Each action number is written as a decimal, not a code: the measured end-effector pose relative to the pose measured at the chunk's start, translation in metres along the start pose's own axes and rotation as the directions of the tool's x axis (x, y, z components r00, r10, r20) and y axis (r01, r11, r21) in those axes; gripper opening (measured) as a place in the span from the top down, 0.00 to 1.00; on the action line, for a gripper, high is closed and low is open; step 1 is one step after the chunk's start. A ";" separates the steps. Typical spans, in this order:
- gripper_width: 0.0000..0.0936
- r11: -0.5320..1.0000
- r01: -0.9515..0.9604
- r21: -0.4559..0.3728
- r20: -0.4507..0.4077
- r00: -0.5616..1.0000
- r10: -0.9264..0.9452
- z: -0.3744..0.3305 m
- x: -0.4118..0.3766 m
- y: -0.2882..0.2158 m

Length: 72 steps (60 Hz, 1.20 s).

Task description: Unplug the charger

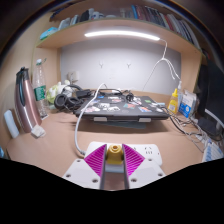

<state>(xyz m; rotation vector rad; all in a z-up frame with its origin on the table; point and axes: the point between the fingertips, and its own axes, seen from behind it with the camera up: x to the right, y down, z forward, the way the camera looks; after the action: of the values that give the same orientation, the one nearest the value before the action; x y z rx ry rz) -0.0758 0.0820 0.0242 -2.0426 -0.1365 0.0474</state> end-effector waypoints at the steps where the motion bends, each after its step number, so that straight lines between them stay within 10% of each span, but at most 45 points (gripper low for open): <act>1: 0.69 1.000 -0.001 0.004 0.001 1.000 0.001 0.000 0.000 -0.001; 17: 0.84 0.999 -0.017 0.036 0.025 1.000 0.016 -0.007 -0.002 -0.011; 23: 0.84 0.970 -0.019 0.241 -0.027 0.999 0.026 -0.056 0.027 -0.099; 34: 0.84 0.939 0.006 0.344 -0.087 0.996 0.026 -0.119 0.082 -0.163; 72: 0.77 0.979 -0.037 -0.199 -0.115 0.993 0.014 -0.028 0.163 0.041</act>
<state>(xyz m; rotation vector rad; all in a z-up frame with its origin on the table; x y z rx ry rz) 0.0918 0.0575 0.0047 -2.2430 -0.0446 -0.0690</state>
